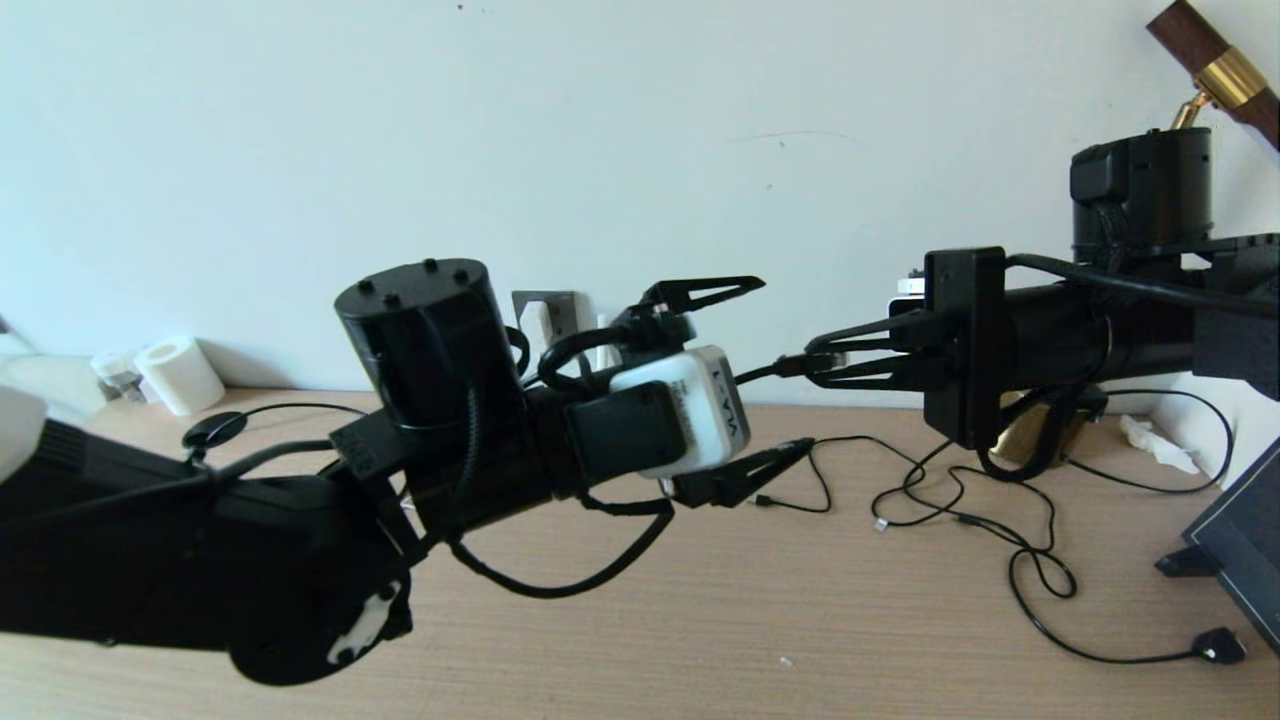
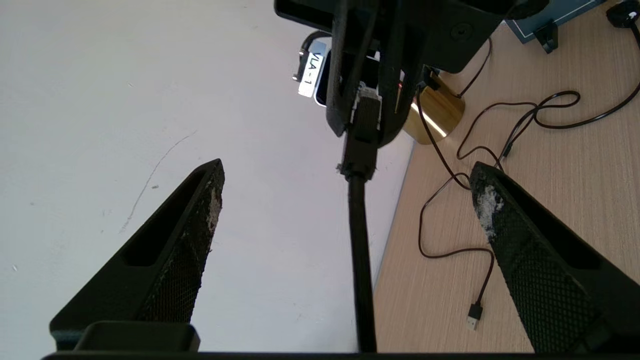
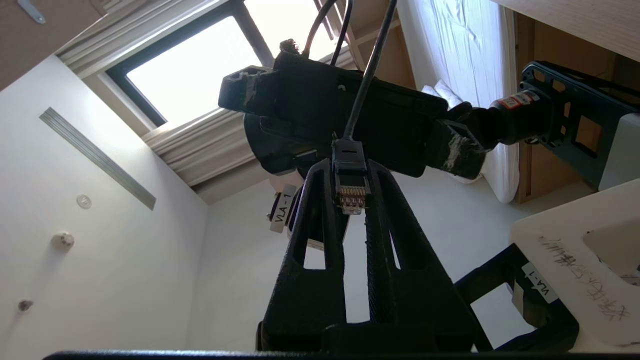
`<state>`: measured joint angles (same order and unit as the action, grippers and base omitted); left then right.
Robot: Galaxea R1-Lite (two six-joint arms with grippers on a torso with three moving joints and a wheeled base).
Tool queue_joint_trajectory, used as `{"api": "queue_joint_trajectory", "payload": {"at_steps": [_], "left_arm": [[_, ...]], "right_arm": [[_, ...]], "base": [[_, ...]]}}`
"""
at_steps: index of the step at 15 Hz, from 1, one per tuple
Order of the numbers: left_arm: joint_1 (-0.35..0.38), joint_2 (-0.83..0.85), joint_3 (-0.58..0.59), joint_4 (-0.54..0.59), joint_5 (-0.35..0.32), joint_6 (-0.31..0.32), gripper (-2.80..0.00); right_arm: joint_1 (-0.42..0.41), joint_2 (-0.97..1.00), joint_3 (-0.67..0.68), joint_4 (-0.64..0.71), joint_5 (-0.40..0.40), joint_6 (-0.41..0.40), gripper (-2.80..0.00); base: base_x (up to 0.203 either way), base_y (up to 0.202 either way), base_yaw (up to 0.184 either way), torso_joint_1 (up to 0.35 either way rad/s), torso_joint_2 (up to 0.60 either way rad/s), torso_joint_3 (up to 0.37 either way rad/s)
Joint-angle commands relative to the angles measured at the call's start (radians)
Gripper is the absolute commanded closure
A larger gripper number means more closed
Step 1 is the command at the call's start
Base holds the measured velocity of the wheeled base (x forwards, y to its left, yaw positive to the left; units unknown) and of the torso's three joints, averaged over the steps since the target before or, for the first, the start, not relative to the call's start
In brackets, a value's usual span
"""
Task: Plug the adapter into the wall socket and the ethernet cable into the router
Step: Hand it to the other hand
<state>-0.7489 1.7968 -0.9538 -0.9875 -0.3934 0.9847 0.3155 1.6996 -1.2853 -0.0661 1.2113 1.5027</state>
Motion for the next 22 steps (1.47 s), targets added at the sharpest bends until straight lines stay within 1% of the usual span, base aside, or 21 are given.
{"api": "queue_joint_trajectory", "payload": {"at_steps": [1,5,8,11,22], "left_arm": [[-0.001,-0.004,0.006,-0.010,-0.004,0.005,-2.80],[-0.007,-0.013,0.024,-0.011,-0.005,0.003,-2.80],[-0.010,-0.048,0.082,-0.011,-0.004,0.002,-2.80],[-0.010,-0.056,0.083,-0.011,-0.004,0.000,-2.80],[-0.017,-0.025,0.067,-0.010,-0.004,-0.001,-2.80]], "right_arm": [[0.000,0.005,0.004,-0.001,0.007,0.008,0.00],[0.000,0.005,0.017,-0.003,0.007,0.002,0.00],[0.002,0.003,0.015,-0.004,0.007,0.002,0.00],[0.014,0.003,0.020,-0.004,0.007,0.002,0.00],[0.017,0.003,0.021,-0.004,0.007,0.001,0.00]], "base": [[0.000,0.000,0.000,0.000,0.00,0.000],[0.000,0.000,0.000,0.000,0.00,0.000],[0.000,0.000,0.000,0.000,0.00,0.000],[0.000,0.000,0.000,0.000,0.00,0.000],[0.000,0.000,0.000,0.000,0.00,0.000]]}}
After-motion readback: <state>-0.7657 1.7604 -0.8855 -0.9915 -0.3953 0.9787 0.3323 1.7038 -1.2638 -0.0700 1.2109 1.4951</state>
